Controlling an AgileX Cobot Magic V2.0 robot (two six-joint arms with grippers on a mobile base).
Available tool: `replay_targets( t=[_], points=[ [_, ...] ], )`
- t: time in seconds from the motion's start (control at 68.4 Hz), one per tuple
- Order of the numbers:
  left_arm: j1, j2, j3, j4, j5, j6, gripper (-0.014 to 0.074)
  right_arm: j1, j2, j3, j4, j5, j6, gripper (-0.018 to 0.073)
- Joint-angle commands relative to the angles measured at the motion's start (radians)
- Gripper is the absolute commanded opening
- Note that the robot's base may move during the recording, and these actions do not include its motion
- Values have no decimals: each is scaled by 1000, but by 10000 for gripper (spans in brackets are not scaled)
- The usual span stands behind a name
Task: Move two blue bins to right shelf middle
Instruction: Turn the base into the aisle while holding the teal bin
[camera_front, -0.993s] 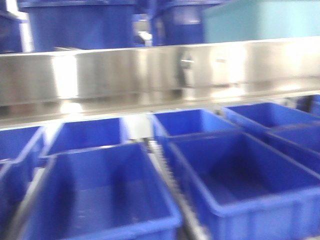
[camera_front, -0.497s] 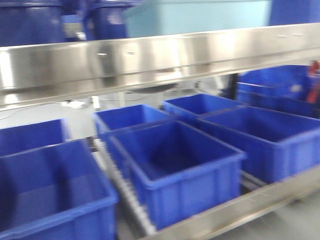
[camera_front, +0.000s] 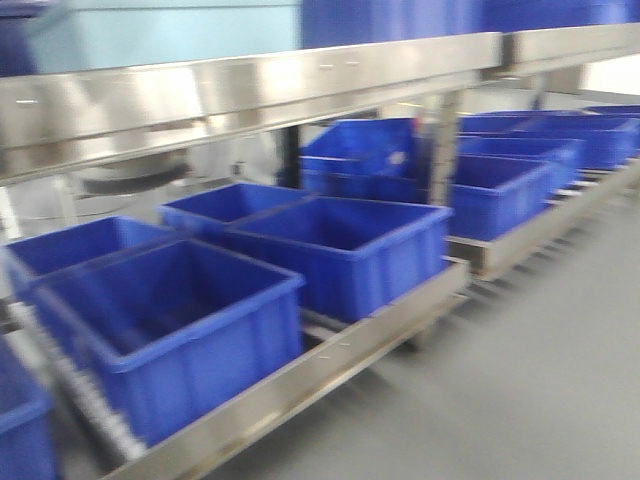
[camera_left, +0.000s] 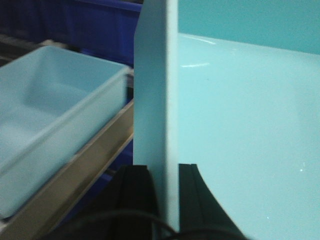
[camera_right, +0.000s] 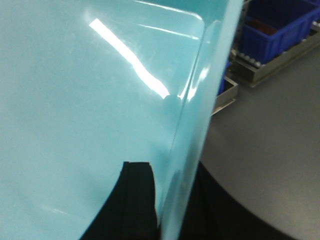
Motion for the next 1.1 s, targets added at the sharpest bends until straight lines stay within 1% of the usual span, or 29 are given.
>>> replay_targets(
  t=[0.0, 1.081],
  points=[
    [-8, -17, -11, -65, -92, -15, -111, 0, -10, -11, 22, -26, -30, -153],
    [-8, -17, -11, -64, -92, -15, -111, 0, -10, -11, 22, -26, -30, -153]
  ],
)
